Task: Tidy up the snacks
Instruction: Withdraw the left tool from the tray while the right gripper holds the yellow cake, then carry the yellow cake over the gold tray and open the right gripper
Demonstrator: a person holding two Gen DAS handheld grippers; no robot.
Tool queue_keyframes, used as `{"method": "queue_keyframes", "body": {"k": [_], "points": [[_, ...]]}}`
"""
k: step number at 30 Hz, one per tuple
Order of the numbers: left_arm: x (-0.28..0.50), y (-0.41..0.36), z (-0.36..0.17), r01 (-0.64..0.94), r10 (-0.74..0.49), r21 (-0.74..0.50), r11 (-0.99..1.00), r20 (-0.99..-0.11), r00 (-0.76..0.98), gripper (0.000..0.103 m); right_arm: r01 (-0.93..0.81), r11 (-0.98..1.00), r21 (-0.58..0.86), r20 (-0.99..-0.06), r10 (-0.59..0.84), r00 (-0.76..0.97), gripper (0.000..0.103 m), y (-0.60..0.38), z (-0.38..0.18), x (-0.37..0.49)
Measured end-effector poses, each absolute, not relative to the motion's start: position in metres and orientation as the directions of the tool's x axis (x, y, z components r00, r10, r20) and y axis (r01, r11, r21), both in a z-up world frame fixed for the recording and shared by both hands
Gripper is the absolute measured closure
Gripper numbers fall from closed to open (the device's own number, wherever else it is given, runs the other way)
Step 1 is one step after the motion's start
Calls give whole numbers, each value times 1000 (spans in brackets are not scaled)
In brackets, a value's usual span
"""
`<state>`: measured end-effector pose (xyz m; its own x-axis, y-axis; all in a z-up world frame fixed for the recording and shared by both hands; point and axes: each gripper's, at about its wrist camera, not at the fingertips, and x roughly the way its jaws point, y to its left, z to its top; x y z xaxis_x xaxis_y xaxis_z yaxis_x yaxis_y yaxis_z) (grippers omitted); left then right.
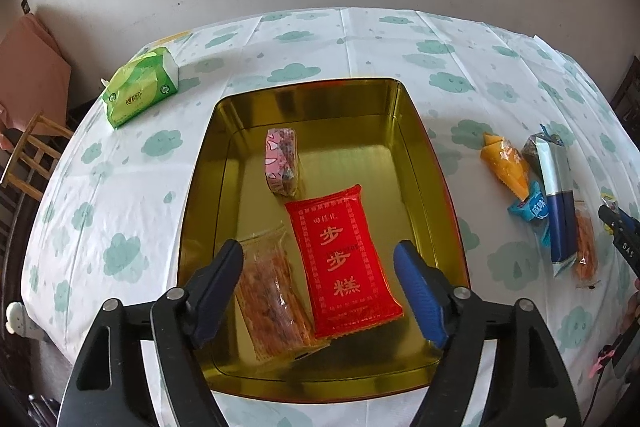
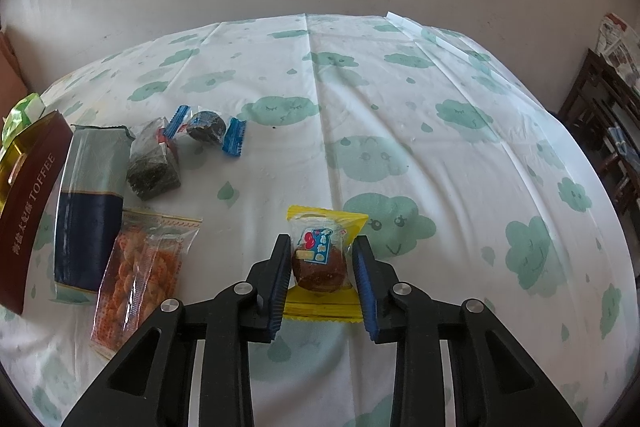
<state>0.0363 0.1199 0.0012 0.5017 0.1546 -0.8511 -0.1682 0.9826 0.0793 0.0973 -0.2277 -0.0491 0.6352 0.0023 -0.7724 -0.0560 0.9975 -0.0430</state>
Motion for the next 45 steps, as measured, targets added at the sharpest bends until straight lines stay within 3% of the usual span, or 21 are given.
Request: {"method": "queue_keyframes", "body": {"k": [16, 33, 45], "points": [[12, 151, 14, -244, 128, -10, 970, -830, 542, 19, -155, 988, -20, -726, 92, 682, 72, -187, 2, 83], [-19, 218, 16, -413, 205, -39, 910, -824, 528, 17, -483, 874, 49, -720, 366, 590, 72, -21, 21, 92], [-23, 242, 5, -460, 237, -18, 888, -839, 490, 17, -610, 792, 22, -769, 403, 495, 72, 72, 7, 120]]}}
